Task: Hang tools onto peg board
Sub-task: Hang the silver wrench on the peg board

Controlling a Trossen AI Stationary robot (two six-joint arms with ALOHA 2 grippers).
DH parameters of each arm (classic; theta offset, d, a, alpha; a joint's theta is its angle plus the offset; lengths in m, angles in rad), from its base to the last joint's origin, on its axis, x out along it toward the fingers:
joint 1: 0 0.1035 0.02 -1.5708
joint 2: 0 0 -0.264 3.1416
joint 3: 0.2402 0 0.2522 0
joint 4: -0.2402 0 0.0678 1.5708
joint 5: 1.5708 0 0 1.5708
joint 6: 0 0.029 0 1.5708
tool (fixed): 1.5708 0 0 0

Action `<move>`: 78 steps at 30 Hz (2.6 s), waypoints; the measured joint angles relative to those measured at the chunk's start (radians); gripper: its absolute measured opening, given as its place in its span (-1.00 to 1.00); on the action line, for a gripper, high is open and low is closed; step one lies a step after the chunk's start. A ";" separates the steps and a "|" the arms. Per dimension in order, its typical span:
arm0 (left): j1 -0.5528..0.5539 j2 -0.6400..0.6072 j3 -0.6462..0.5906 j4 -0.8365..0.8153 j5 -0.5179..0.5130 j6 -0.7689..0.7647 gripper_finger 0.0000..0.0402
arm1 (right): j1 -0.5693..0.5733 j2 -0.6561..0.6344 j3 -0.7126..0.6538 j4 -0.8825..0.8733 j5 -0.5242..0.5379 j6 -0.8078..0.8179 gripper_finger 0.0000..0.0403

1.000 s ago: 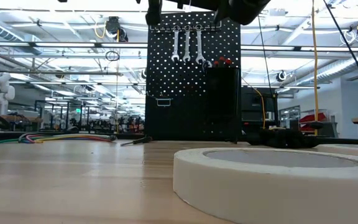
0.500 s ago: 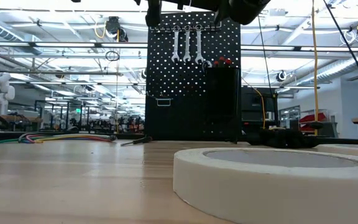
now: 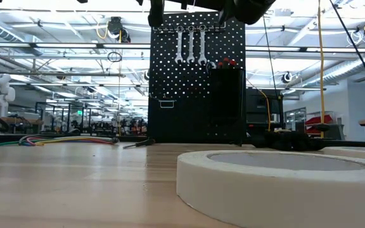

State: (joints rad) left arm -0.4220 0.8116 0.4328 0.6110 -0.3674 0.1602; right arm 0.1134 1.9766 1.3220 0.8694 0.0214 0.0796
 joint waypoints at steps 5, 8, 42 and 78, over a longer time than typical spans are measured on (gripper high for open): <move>0.000 0.000 0.000 -0.002 -0.035 0.003 -0.93 | -0.003 -0.002 0.000 -0.002 0.010 -0.030 -0.72; -0.002 -0.009 0.000 -0.001 -0.125 0.002 -0.95 | 0.000 -0.031 0.000 -0.069 0.024 -0.115 -0.55; 0.128 0.404 0.103 0.299 -0.511 -0.625 -0.97 | 0.116 -0.080 0.001 -0.361 0.839 -0.372 -0.30; 0.109 0.333 0.167 -0.028 -0.338 -0.254 -0.65 | 0.150 -0.144 0.000 -0.649 0.903 -0.089 -0.86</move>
State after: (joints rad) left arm -0.3135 1.1445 0.5995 0.5831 -0.7052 -0.0936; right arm 0.2630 1.8324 1.3220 0.2208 0.9247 -0.0092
